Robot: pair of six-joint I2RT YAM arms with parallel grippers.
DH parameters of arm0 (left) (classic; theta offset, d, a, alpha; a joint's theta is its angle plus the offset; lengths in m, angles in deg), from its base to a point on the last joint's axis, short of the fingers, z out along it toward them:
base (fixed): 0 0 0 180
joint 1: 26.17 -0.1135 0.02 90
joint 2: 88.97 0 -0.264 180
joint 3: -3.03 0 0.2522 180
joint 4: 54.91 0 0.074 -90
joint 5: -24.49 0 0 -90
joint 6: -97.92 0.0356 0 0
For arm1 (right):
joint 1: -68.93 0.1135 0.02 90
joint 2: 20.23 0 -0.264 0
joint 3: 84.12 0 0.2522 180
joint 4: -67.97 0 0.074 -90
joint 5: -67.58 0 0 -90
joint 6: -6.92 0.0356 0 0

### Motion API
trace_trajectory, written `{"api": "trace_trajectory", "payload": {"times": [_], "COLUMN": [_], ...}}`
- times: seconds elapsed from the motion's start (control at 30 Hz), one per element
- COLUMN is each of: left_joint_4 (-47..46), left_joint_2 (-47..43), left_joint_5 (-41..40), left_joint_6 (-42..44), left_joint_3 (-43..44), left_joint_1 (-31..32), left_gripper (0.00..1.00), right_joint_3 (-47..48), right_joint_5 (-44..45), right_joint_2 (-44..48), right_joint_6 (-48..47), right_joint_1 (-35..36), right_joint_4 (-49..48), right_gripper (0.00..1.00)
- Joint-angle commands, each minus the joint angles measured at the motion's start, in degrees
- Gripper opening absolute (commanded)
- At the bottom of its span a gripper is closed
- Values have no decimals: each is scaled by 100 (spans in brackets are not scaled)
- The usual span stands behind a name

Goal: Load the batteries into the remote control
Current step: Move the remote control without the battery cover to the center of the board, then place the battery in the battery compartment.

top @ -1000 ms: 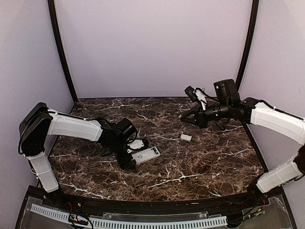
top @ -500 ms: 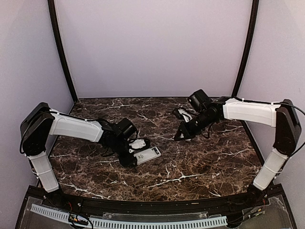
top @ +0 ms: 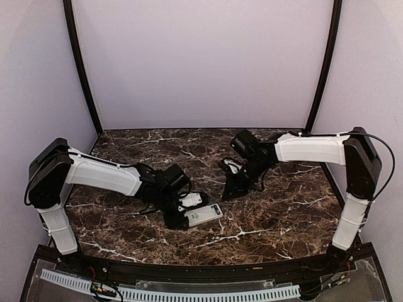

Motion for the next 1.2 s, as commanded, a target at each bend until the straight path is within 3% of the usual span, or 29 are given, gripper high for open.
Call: {"api": "trace_trajectory", "payload": {"times": [0.0, 0.57, 1.17], "left_joint_4": [85, 211, 318], "left_joint_2": [23, 185, 199], "left_joint_5": [494, -189, -219], "left_joint_6": [-33, -43, -28], "left_joint_3": [-54, 63, 178], "left_joint_1": [227, 549, 609], "left_gripper": [15, 13, 12], "right_joint_3": [85, 15, 429], "right_joint_5": [75, -280, -99], "right_joint_2": [-153, -764, -1324], "right_joint_6": [317, 780, 940], "right_joint_1": [148, 568, 580], "right_joint_4": [399, 758, 857], "right_gripper": [0, 0, 0]}}
